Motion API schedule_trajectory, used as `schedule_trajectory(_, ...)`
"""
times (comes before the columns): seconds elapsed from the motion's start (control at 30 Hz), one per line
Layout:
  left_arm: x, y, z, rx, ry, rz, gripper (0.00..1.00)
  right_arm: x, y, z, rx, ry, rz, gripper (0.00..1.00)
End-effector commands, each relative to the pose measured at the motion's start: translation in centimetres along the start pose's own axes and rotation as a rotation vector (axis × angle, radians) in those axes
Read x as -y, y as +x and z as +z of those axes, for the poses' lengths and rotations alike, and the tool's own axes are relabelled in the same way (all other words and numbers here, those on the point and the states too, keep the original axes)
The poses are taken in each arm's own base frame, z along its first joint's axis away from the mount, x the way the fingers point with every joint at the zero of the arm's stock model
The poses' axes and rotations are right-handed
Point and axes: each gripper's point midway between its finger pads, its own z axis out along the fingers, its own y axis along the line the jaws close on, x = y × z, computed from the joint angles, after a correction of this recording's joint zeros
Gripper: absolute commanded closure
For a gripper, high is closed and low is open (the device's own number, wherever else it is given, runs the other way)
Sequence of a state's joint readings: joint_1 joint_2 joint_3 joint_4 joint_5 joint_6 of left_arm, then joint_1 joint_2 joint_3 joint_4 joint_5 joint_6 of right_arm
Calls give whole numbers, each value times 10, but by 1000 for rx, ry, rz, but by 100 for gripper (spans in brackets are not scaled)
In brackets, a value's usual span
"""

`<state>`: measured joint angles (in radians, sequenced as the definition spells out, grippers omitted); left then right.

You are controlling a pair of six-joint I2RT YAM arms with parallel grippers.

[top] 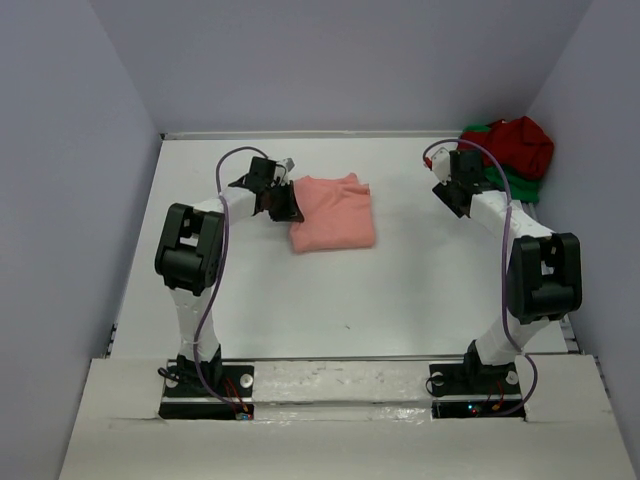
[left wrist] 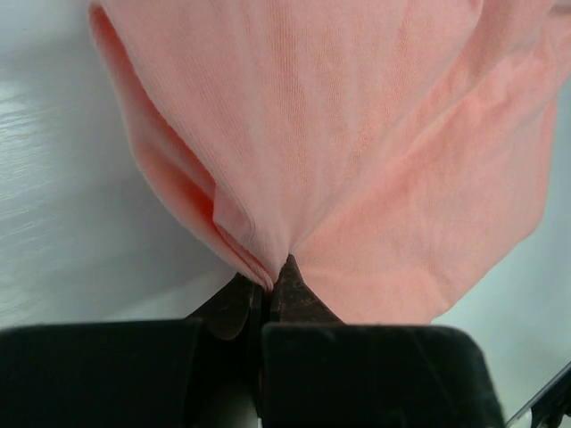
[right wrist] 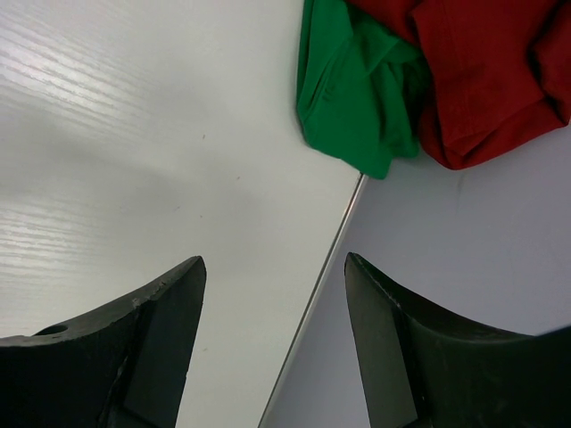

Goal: Fold and stack the t-shirts
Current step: Put the neatly folded tshirt into the corner of the board with the left arm

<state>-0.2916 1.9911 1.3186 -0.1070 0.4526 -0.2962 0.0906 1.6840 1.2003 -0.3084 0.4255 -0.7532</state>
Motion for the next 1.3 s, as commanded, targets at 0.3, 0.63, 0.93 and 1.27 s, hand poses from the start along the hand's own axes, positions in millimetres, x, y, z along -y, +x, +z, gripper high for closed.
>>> schedule_trajectory(0.3, 36, -33, -18, 73, -66, 135, 100, 19, -13, -10, 39, 21, 57, 31)
schedule_trajectory(0.63, 26, -37, -16, 63, -107, 180, 100, 18, -12, -12, 38, 22, 53, 31)
schedule_trajectory(0.93, -28, -52, -20, 17, -178, 161, 100, 13, -8, -14, 43, 5, 56, 30)
schedule_trajectory(1.27, -101, -96, -44, 54, -382, 224, 100, 5, -6, -16, 44, -23, 77, 29)
